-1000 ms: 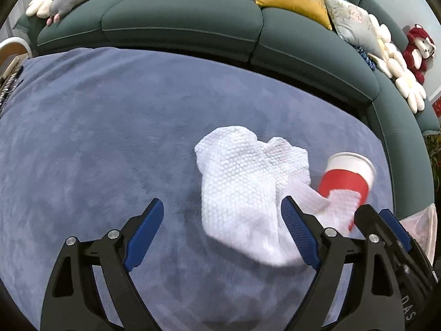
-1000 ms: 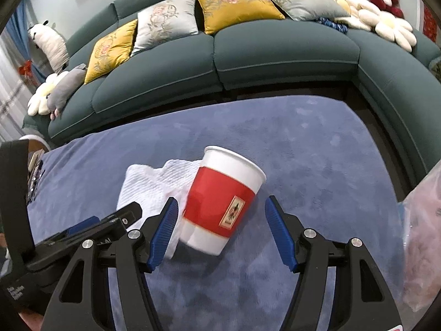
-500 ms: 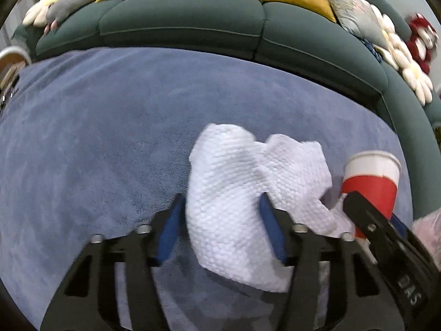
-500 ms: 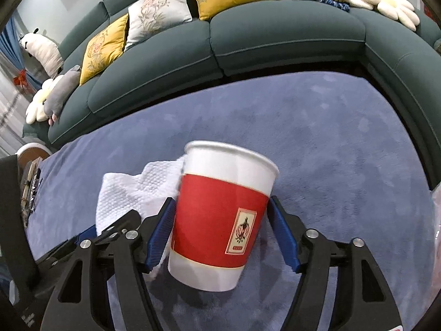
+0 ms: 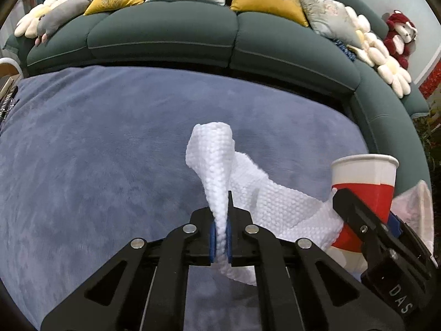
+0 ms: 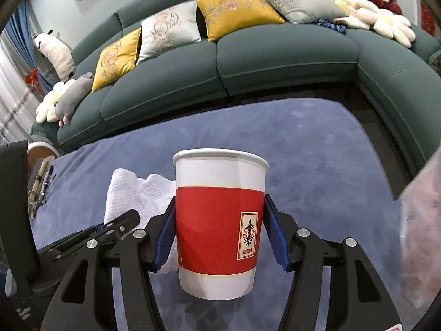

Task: Collect trash
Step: 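Grasp the red-banded paper cup with the right tool while the left tool grasps the white tissue, then carry tissue and cup over the wastebasket, open the left then the right tool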

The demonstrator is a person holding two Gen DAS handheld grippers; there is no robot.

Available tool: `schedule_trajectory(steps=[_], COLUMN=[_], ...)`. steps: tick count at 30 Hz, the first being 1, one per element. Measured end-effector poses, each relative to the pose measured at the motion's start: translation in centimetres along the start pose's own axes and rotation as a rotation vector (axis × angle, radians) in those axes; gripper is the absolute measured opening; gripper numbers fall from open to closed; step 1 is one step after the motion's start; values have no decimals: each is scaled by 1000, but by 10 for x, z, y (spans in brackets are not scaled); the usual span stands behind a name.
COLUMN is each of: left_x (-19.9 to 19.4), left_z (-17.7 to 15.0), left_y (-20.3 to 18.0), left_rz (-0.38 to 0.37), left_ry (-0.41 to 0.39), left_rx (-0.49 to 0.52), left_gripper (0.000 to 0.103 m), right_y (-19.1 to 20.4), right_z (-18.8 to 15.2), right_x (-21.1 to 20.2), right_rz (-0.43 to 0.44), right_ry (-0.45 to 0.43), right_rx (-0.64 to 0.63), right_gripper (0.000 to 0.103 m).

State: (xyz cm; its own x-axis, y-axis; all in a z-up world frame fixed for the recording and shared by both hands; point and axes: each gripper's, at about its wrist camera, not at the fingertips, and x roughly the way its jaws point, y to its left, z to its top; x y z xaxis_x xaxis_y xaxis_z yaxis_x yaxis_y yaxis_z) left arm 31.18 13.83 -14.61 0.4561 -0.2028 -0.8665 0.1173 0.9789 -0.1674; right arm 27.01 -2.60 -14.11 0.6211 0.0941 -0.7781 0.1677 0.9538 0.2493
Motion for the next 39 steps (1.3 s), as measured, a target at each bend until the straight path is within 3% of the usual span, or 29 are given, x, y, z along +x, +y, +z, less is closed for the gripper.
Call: schedule_trajectory(steps=[18, 30, 39], left_x=[-108, -137, -139], left_z=[-59, -99, -120], left_y=[-136, -222, -276], left_rz=[-83, -131, -147], left_ry=[-83, -97, -89], left_rx=[160, 289, 371], left_gripper=[5, 5, 5], right_y=[-89, -168, -225], right_z=[-35, -74, -88], right_x=[-165, -238, -265], right_rz=[-85, -149, -191], right_ry=[-169, -243, -270], right_rx=[23, 101, 180], right_gripper=[57, 58, 58])
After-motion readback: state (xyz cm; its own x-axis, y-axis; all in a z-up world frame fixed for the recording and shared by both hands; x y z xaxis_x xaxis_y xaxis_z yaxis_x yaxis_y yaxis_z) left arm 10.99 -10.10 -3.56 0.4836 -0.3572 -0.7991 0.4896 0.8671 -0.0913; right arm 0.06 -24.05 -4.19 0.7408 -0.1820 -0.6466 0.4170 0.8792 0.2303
